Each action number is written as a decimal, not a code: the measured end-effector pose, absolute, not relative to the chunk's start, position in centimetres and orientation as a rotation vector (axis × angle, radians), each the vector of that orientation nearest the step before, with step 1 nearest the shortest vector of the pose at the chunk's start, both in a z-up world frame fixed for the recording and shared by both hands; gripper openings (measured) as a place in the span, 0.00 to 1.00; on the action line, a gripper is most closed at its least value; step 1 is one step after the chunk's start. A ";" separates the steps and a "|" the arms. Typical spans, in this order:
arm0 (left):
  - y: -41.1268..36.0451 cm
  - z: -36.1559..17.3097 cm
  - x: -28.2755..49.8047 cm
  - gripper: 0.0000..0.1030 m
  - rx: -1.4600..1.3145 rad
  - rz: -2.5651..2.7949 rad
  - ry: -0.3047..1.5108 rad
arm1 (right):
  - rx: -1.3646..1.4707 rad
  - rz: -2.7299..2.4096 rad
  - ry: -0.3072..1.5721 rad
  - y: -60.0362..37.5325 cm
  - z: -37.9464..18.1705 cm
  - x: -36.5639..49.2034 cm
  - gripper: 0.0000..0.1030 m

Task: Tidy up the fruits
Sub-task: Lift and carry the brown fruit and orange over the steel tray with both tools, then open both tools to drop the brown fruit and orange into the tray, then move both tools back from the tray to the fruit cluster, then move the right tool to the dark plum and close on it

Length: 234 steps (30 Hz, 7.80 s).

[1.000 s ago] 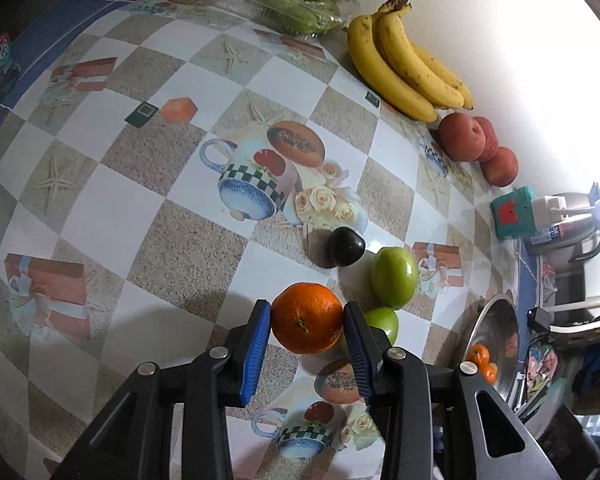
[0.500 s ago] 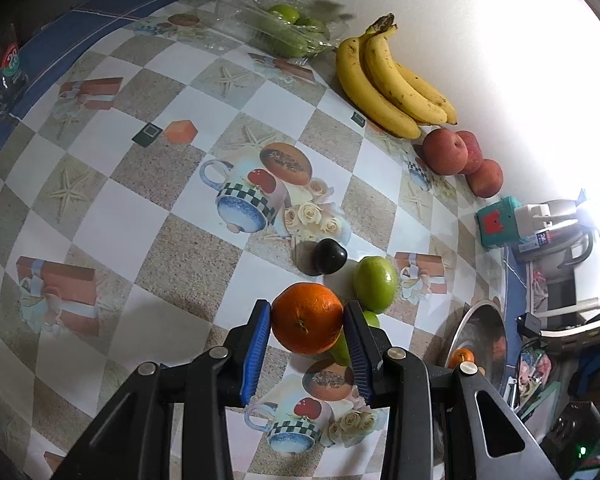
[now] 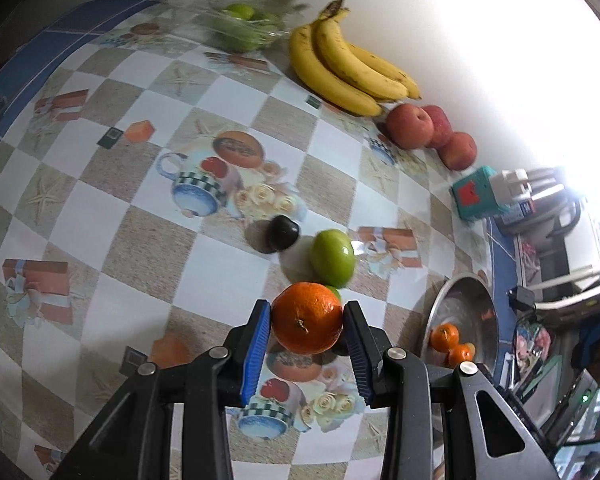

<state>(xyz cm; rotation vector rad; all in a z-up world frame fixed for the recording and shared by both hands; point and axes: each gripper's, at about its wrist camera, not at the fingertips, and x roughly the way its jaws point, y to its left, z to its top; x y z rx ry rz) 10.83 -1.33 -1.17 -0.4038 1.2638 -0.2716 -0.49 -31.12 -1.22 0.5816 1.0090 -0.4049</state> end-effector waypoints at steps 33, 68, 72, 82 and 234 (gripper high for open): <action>-19.5 -2.2 3.6 0.39 -0.017 -0.671 1.220 | 0.668 -0.627 0.948 -38.2 -3.2 -3.4 0.27; -20.6 -2.6 4.1 0.57 -0.019 -0.707 1.197 | 0.679 -0.645 0.976 -38.9 -5.4 -2.8 0.32; -20.3 -1.9 4.2 0.59 -0.018 -0.699 1.183 | 0.662 -0.650 0.960 -38.8 -4.7 -2.9 0.34; -18.3 -0.9 5.2 0.63 -0.041 -0.602 1.184 | 0.607 -0.632 0.924 -37.5 -2.5 -2.9 0.34; 1.0 -5.5 14.1 1.00 -0.142 -0.115 1.348 | 0.203 -0.042 1.217 -15.5 -6.7 7.2 0.27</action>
